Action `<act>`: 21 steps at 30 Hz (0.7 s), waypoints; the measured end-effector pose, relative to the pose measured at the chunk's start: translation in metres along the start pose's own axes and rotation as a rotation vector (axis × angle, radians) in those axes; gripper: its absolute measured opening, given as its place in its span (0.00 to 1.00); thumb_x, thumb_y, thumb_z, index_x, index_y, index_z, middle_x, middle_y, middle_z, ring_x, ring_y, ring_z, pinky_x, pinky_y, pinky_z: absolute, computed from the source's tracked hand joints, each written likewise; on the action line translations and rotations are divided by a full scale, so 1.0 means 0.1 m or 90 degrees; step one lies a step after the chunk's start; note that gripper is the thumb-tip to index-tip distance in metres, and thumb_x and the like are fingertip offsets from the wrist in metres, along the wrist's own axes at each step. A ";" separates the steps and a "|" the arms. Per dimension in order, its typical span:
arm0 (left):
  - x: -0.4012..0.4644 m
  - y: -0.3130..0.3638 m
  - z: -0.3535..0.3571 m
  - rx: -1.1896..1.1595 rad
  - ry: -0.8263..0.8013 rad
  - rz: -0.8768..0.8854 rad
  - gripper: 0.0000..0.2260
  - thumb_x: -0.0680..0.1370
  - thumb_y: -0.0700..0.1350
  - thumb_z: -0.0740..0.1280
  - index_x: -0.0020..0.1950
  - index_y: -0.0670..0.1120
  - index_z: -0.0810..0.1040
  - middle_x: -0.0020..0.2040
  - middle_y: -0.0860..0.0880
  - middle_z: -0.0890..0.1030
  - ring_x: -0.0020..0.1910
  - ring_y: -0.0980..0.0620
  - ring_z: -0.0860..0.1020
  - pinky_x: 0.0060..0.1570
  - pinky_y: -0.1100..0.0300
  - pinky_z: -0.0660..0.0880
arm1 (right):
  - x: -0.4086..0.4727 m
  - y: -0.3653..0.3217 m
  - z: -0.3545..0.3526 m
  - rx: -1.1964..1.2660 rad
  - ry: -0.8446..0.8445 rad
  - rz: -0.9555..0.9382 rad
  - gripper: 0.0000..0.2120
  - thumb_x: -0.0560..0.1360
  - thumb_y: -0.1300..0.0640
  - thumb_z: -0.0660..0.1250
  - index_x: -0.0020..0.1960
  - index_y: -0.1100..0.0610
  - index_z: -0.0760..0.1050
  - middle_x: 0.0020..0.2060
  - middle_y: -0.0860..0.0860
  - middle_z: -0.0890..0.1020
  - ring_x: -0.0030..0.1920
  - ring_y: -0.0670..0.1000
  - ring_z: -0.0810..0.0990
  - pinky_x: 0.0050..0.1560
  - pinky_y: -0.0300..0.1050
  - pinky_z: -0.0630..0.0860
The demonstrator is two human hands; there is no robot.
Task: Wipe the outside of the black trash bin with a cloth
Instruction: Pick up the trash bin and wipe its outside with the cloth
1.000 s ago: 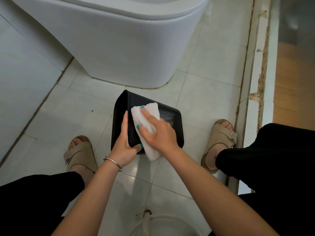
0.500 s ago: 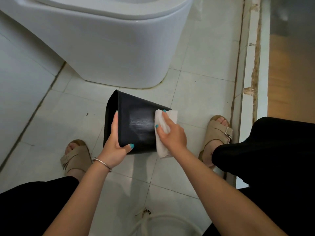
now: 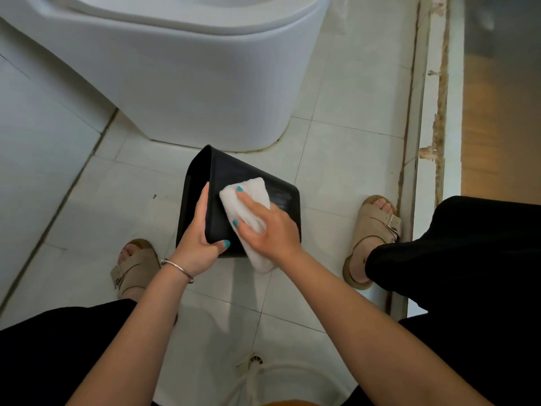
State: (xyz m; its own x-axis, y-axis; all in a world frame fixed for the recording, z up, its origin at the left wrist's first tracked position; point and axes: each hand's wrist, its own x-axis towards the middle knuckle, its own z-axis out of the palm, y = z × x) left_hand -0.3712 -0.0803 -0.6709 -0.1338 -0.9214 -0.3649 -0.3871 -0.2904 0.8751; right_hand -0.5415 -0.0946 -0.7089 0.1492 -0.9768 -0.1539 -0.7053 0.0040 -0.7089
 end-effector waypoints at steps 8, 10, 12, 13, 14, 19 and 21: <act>-0.11 -0.13 -0.01 -0.025 0.066 -0.036 0.47 0.72 0.27 0.68 0.77 0.61 0.46 0.70 0.61 0.60 0.67 0.60 0.63 0.55 0.71 0.69 | -0.04 0.60 -0.02 -0.013 -0.014 0.186 0.28 0.77 0.39 0.59 0.74 0.31 0.53 0.53 0.54 0.77 0.52 0.57 0.77 0.46 0.45 0.72; -0.11 -0.14 -0.03 -0.026 0.072 -0.043 0.48 0.72 0.27 0.68 0.76 0.62 0.46 0.70 0.61 0.60 0.67 0.59 0.62 0.56 0.67 0.70 | -0.03 0.63 -0.03 0.003 -0.016 0.226 0.28 0.78 0.40 0.59 0.74 0.32 0.53 0.56 0.55 0.77 0.54 0.56 0.76 0.47 0.45 0.72; -0.12 -0.16 -0.02 -0.023 0.078 -0.043 0.48 0.71 0.27 0.69 0.76 0.63 0.47 0.71 0.60 0.60 0.68 0.58 0.62 0.59 0.64 0.71 | -0.01 0.58 -0.02 0.022 -0.008 0.244 0.28 0.77 0.40 0.60 0.74 0.33 0.54 0.57 0.55 0.77 0.55 0.56 0.76 0.49 0.45 0.72; -0.13 -0.18 -0.01 -0.020 0.081 -0.039 0.48 0.71 0.27 0.69 0.75 0.63 0.47 0.72 0.59 0.59 0.68 0.57 0.63 0.58 0.65 0.71 | -0.01 0.52 0.00 0.048 0.001 0.244 0.29 0.76 0.40 0.62 0.74 0.33 0.56 0.58 0.55 0.77 0.56 0.57 0.76 0.52 0.46 0.73; -0.13 -0.19 0.00 -0.020 0.082 -0.031 0.49 0.71 0.27 0.70 0.75 0.63 0.47 0.73 0.57 0.59 0.68 0.57 0.63 0.57 0.67 0.71 | 0.00 0.43 0.01 0.082 0.010 0.235 0.29 0.75 0.40 0.63 0.74 0.33 0.57 0.59 0.55 0.78 0.57 0.57 0.76 0.55 0.46 0.73; -0.12 -0.19 0.06 -0.056 0.051 -0.005 0.50 0.65 0.32 0.70 0.77 0.56 0.46 0.74 0.54 0.62 0.71 0.59 0.65 0.62 0.66 0.70 | 0.08 -0.17 0.03 0.112 -0.069 0.061 0.30 0.72 0.40 0.66 0.71 0.29 0.58 0.55 0.52 0.78 0.57 0.54 0.76 0.56 0.48 0.75; -0.13 -0.21 0.11 -0.071 0.042 -0.013 0.49 0.64 0.33 0.69 0.78 0.52 0.46 0.73 0.55 0.63 0.69 0.63 0.66 0.60 0.69 0.70 | 0.06 -0.22 0.03 0.068 -0.086 0.020 0.29 0.73 0.39 0.65 0.71 0.28 0.57 0.53 0.51 0.77 0.55 0.53 0.76 0.53 0.48 0.75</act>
State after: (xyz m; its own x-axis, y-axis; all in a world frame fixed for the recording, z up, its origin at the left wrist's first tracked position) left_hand -0.3713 -0.0599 -0.6879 -0.0654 -0.9287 -0.3651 -0.2843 -0.3333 0.8989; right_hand -0.5229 -0.1002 -0.6959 0.2252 -0.9383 -0.2624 -0.6348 0.0630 -0.7701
